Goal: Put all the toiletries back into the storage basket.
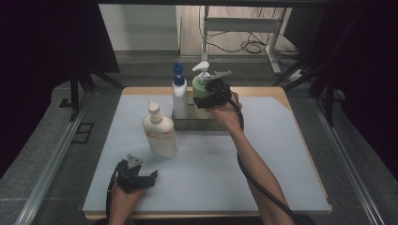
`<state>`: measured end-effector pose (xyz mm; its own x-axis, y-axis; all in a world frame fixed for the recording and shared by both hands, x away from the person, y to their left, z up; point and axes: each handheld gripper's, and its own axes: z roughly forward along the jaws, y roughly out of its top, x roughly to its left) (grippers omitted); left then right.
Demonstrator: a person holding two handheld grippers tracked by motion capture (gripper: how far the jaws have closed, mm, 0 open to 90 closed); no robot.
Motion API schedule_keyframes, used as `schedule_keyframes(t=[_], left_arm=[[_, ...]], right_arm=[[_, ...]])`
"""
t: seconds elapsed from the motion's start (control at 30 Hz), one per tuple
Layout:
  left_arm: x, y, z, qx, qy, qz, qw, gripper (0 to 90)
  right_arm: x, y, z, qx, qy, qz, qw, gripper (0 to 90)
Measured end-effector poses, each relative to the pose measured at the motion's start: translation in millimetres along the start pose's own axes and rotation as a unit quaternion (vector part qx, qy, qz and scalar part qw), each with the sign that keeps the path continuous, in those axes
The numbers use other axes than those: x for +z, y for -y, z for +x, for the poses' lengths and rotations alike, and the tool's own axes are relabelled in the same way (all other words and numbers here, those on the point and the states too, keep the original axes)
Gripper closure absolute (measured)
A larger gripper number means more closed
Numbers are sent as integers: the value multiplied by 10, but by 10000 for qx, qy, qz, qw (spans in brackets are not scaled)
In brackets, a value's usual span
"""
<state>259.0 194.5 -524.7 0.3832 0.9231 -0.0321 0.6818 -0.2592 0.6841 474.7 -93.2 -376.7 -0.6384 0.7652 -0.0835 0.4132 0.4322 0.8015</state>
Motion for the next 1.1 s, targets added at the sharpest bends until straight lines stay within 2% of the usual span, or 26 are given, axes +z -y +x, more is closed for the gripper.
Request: schedule_keyframes(t=[0.73, 0.93, 0.97, 1.1], left_arm=[[0, 0, 1, 3, 1, 2, 10000, 121], [0, 0, 1, 4, 1, 4, 10000, 121], [0, 0, 1, 5, 1, 3, 10000, 121], [0, 0, 1, 3, 2, 3, 10000, 121]], right_arm=[[182, 150, -4, 5, -89, 399, 9992, 121], [224, 180, -2, 95, -133, 465, 9988, 121], [225, 186, -22, 0, -71, 514, 9987, 121], [250, 201, -23, 43, -104, 573, 9983, 121]])
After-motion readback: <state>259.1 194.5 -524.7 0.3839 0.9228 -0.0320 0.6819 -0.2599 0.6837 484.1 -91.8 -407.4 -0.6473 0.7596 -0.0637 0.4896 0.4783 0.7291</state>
